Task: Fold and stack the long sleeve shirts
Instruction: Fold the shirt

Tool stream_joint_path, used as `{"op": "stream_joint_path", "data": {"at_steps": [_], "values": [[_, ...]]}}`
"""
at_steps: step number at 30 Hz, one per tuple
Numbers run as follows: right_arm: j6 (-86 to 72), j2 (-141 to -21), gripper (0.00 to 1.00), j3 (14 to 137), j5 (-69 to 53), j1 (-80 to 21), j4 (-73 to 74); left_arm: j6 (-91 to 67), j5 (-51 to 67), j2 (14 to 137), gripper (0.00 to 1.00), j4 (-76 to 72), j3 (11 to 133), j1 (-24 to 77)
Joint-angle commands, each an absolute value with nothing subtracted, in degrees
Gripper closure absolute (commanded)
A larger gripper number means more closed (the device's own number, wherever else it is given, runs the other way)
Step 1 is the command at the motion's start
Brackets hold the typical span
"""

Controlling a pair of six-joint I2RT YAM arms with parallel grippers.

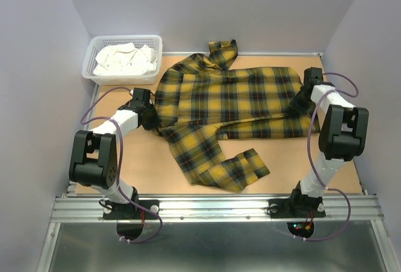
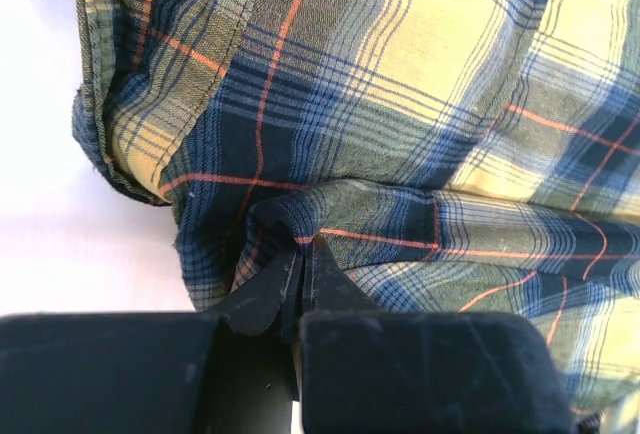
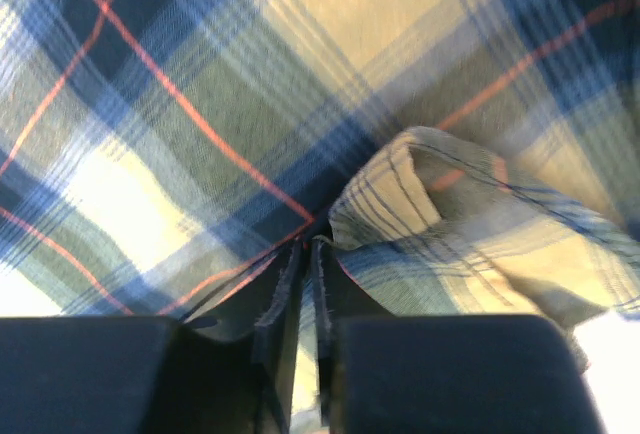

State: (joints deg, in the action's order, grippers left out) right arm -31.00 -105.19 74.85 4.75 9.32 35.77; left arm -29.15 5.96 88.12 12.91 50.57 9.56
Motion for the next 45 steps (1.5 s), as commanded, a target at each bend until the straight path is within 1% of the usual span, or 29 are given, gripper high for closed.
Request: {"op": "stream_joint_path", "data": {"at_steps": [1,3,4,7,10,15,19,22,26,30,38,45], "values": [[-29.4,-106.4,0.83,79.4,7.7,9.3,30.8,-27.6,1.1,88.9,0.98,11.9,52.8,8.2],[-29.4,-106.3,0.78,80.1,6.5,9.2,30.8,-27.9,0.8,89.0,0.98,11.8,53.1,8.1],[-29.6,-105.0,0.65,80.1,5.8,9.2,30.9,-27.9,0.8,89.0,0.97,11.8,53.0,8.2],[-30.7,-100.4,0.44,79.2,3.2,9.2,30.8,-28.1,0.9,89.0,0.95,11.6,53.3,8.1],[-31.3,-97.0,0.36,76.2,2.4,9.2,30.8,-28.4,1.1,89.2,0.94,11.3,53.6,8.1],[-33.0,-90.3,0.37,69.8,1.2,9.2,30.8,-28.1,1.7,90.3,0.94,11.1,54.5,8.1],[-34.7,-86.5,0.42,63.7,-4.0,9.2,29.5,-27.8,1.8,90.7,0.93,11.2,55.2,8.1],[-36.3,-85.3,0.43,57.4,-5.6,9.2,26.9,-27.7,1.8,91.2,0.93,11.0,55.5,7.9],[-38.9,-86.0,0.46,53.4,-4.9,9.5,24.5,-27.6,1.9,92.3,0.92,10.9,56.1,7.6],[-40.7,-87.6,0.55,48.3,-3.3,11.4,22.7,-27.6,1.3,93.8,0.92,10.8,56.8,6.8],[-40.7,-88.9,0.57,44.1,2.1,16.4,21.4,-27.9,1.1,96.5,0.92,10.3,56.7,5.4],[-38.8,-87.5,0.56,45.5,5.6,17.8,21.5,-27.8,1.1,96.9,0.92,11.2,57.1,4.6]]}}
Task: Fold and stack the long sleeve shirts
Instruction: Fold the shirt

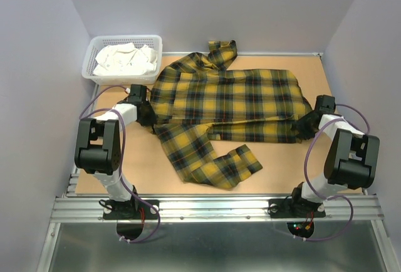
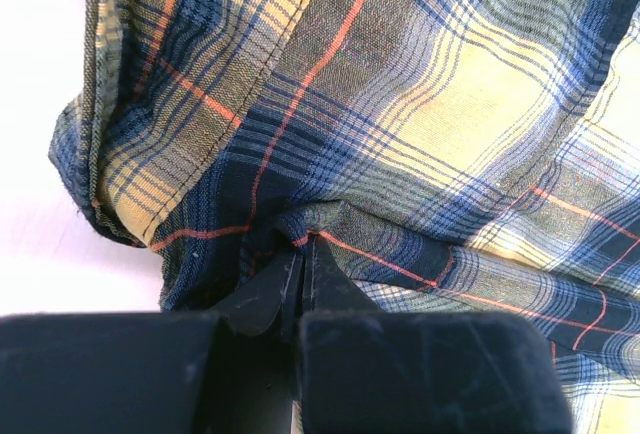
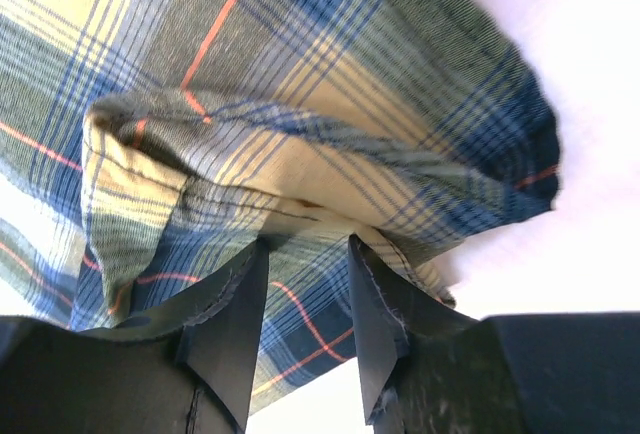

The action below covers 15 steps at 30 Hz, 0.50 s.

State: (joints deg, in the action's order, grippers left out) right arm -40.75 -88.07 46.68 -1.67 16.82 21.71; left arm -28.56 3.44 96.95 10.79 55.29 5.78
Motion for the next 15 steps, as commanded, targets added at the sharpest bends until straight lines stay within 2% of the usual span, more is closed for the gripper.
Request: {"op": "stream_joint_path", "data": {"at_steps": [1,2,3,4,7,8,11,12,15], "values": [[-38.4,-86.8,0.56,45.7,5.6,17.8,21.6,-27.8,1.1,96.6,0.89,11.3,57.5,4.6],[-38.0,-86.4,0.55,46.0,5.2,17.8,21.7,-27.7,1.3,96.2,0.86,11.5,57.7,4.6],[-36.5,-85.8,0.53,46.6,3.5,17.8,21.7,-27.7,1.7,95.5,0.79,11.8,58.2,4.6],[-35.6,-85.3,0.53,46.9,3.5,17.8,21.7,-27.7,2.0,95.5,0.79,12.0,58.5,4.6],[-32.5,-82.5,0.48,48.4,-2.8,17.2,21.8,-27.9,3.4,93.5,0.53,12.7,59.8,4.6],[-31.6,-81.5,0.47,48.6,-3.9,16.7,21.8,-27.9,3.8,93.1,0.49,13.0,60.1,4.6],[-28.1,-77.4,0.45,49.0,-7.7,13.1,22.2,-27.4,4.7,90.8,0.32,14.1,61.4,4.6],[-25.9,-75.9,0.44,49.1,-8.4,10.0,22.4,-27.2,4.7,90.2,0.31,14.9,61.9,4.6],[-22.9,-74.3,0.42,49.8,-8.1,1.2,25.0,-26.1,3.5,87.3,0.17,16.0,62.3,4.6]]}}
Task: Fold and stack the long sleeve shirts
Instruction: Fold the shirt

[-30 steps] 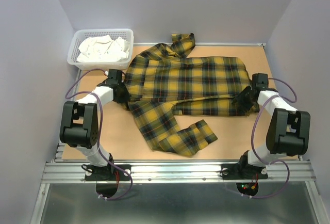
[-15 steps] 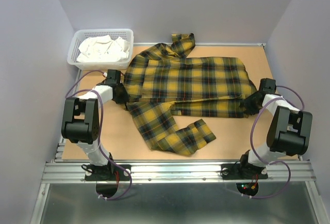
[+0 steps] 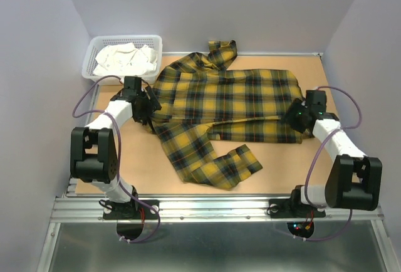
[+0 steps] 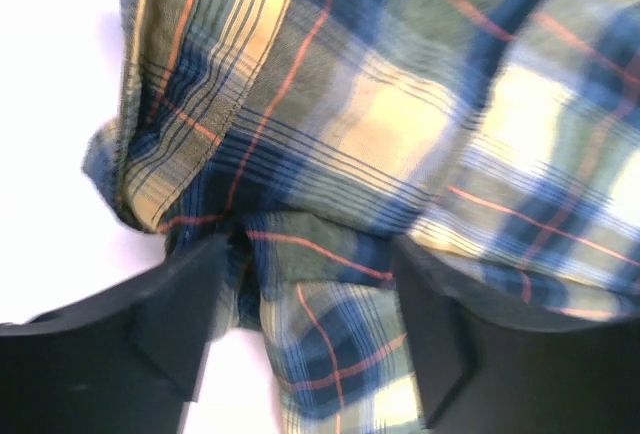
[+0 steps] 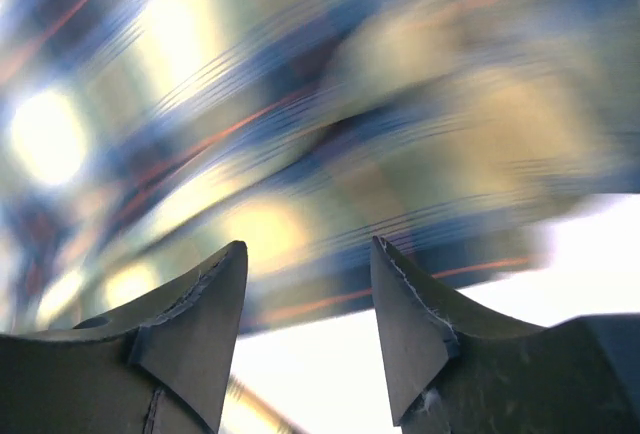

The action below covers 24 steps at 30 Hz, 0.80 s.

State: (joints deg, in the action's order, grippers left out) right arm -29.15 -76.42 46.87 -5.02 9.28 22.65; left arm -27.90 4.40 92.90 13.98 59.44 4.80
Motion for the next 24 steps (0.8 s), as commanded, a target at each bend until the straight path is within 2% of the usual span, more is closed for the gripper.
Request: {"op": "stream_joint_path", "data": {"at_steps": [1,5,10,13,16,24], "values": [[-21.2,-73.9,0.41,50.0,-7.5,-1.5,25.7,-25.9,2.1,86.7,0.10,16.4,62.2,4.6],[-19.2,-74.1,0.40,49.4,-8.3,-12.7,28.2,-24.4,-2.2,83.1,0.08,16.7,60.9,4.6],[-17.3,-76.5,0.38,50.3,-5.5,-26.5,30.8,-24.3,-2.8,82.2,0.10,15.6,57.3,4.6],[-18.3,-78.9,0.38,50.4,-4.8,-30.6,31.7,-25.0,-3.6,81.7,0.18,13.3,53.8,4.6],[-19.2,-80.6,0.38,50.6,-4.9,-33.2,31.9,-26.8,-4.8,82.8,0.30,11.6,51.5,4.3],[-21.0,-83.4,0.38,49.9,-4.7,-36.1,32.8,-30.4,-4.0,85.2,0.43,7.1,46.1,1.6]]}}
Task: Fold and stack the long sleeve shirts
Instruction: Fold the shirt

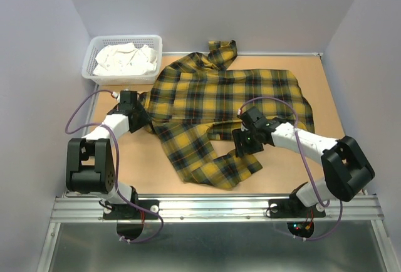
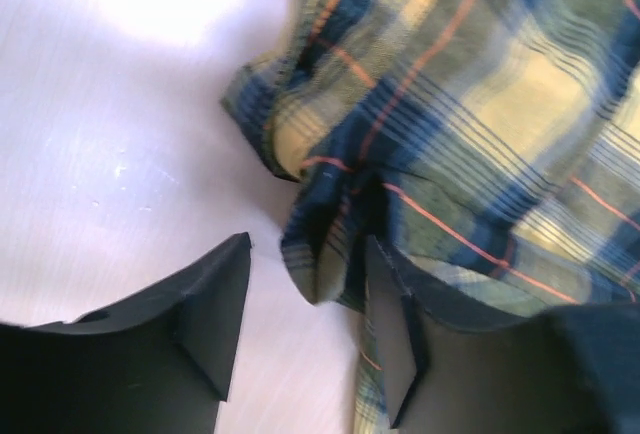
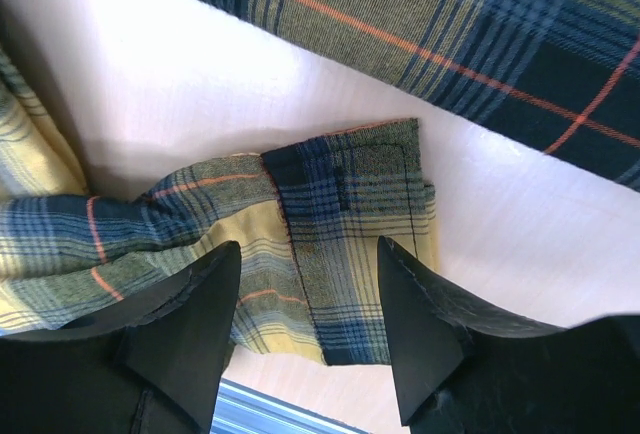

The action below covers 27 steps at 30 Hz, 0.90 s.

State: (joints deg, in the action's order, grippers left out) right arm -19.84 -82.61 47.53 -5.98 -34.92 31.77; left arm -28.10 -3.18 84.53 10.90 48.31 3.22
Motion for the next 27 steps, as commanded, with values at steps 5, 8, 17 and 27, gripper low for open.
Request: {"op": "stream_joint_path", "data": {"at_steps": [5,8,17,27], "values": [[-21.5,-83.6,0.38,49.1,-4.1,-36.5,33.4,-31.6,-2.2,86.5,0.62,6.1,42.3,-1.5],[-22.2,-83.5,0.38,49.0,-3.8,-36.5,34.2,-31.5,-0.4,87.5,0.66,6.0,41.0,-2.8],[-21.6,-83.1,0.33,49.6,-3.9,-36.6,36.7,-30.0,2.4,85.5,0.63,6.9,39.9,-4.2],[-22.7,-88.5,0.15,50.4,-0.4,-39.8,37.6,-27.5,0.5,83.5,0.61,7.1,39.6,-4.2]]}}
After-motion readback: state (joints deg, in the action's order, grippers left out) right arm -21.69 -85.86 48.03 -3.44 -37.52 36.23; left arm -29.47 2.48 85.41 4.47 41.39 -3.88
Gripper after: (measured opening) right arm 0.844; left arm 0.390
